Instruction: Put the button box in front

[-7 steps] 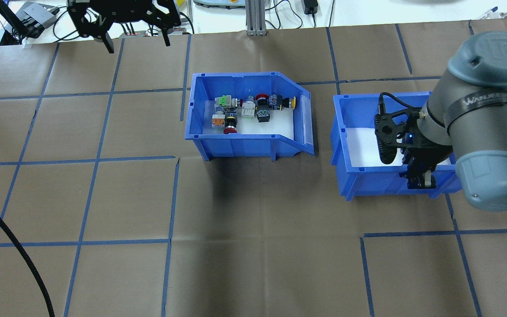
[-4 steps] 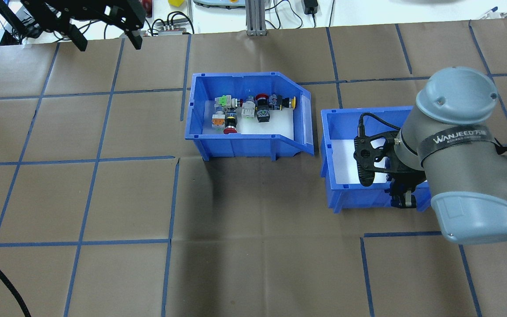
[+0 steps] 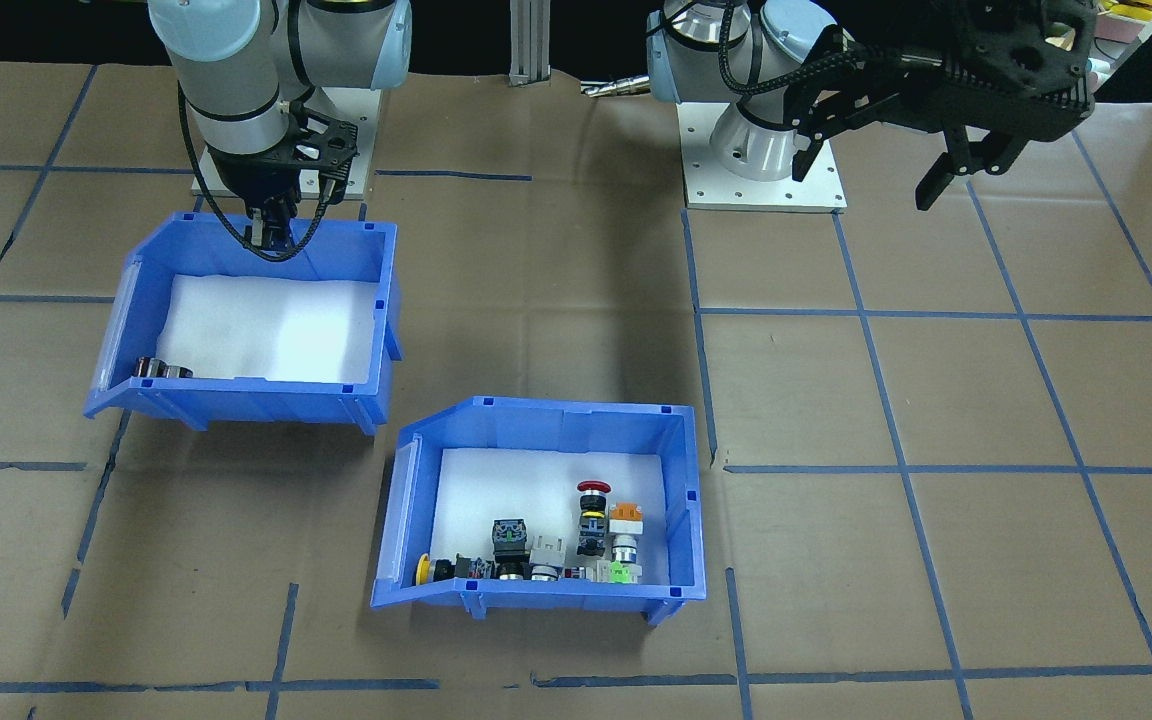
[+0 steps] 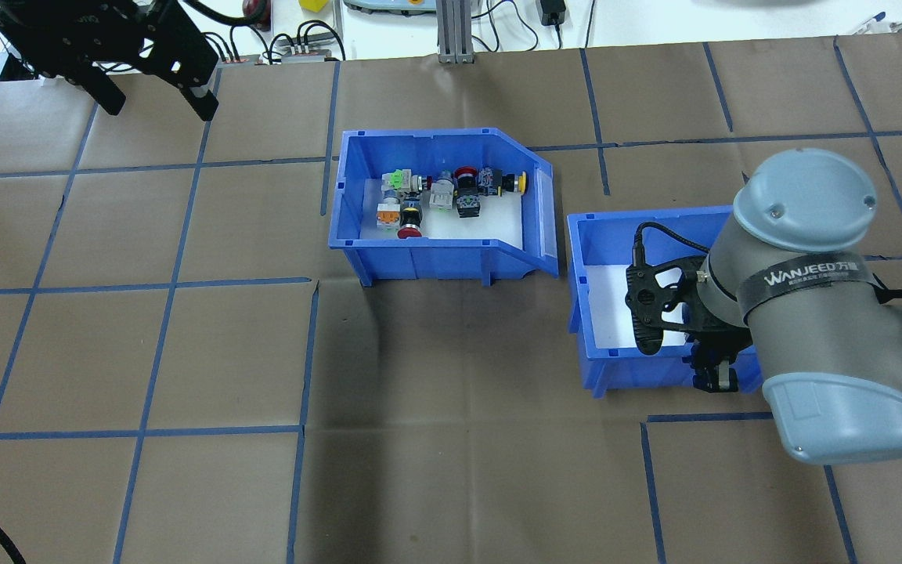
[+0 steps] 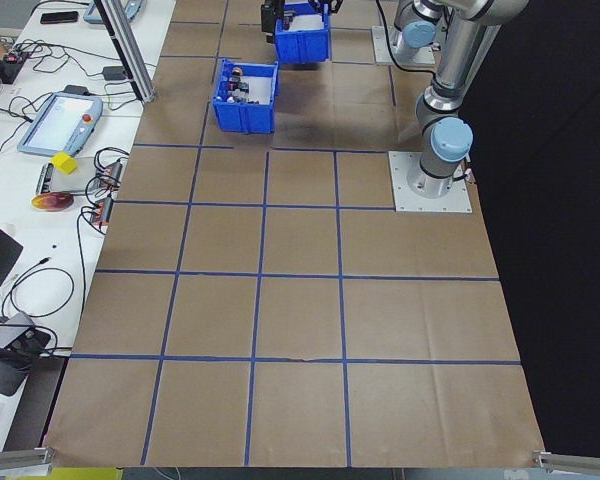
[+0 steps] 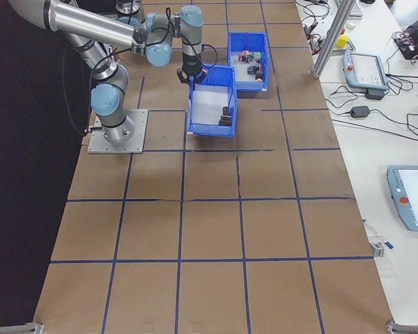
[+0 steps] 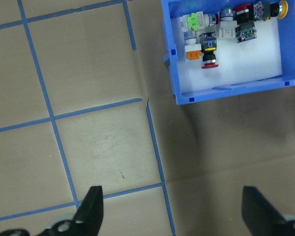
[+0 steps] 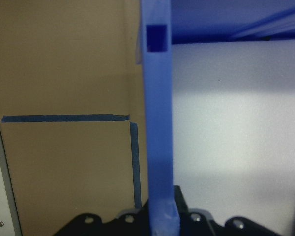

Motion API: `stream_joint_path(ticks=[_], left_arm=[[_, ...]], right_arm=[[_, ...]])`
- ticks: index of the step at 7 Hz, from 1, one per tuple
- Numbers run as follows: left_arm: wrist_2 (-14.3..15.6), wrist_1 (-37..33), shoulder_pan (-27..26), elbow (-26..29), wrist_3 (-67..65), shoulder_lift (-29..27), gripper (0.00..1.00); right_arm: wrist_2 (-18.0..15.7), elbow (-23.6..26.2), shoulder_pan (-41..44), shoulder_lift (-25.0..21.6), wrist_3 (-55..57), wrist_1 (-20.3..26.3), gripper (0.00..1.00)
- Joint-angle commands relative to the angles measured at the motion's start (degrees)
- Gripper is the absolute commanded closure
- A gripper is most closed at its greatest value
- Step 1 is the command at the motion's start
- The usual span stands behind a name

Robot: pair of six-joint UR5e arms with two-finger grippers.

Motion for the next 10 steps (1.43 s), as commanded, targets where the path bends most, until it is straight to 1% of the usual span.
stream_joint_path(ticks=[1, 3, 4, 5, 6, 8, 9, 10], left_arm=[[1.25, 0.39, 1.34, -5.50, 0.24, 3.71, 0.01], [2.75, 0.48, 2.05, -5.78, 0.68, 3.90, 0.01], [4.58, 0.57, 2.05, -5.78, 0.59, 3.90, 0.01], [4.60, 0.57, 2.05, -5.35, 0.59, 3.82, 0.01], [4.60, 0.57, 2.05, -4.82, 0.59, 3.55, 0.01], [4.60, 0.57, 2.05, -4.73, 0.59, 3.55, 0.01], [4.60, 0.57, 2.05, -4.73, 0.59, 3.55, 0.01], [4.69, 0.57, 2.05, -4.73, 0.59, 3.55, 0.01]], right_arm=[[0.22, 1.34, 4.27, -0.19, 3.62, -0.05, 0.94], [0.22, 1.43, 7.88, -0.02, 6.36, 0.04, 0.94], [0.39, 1.44, 9.90, 0.07, 8.46, 0.04, 0.94], [0.39, 1.44, 13.75, 0.24, 11.96, -0.57, 0.94], [1.18, 1.35, 17.53, 0.51, 16.26, -0.92, 0.94], [4.95, 1.35, 21.42, 0.51, 21.55, -2.76, 0.94], [5.05, 1.35, 23.96, 1.03, 24.10, -4.08, 0.94], [5.57, 1.35, 26.77, 2.17, 27.44, -7.14, 0.94]])
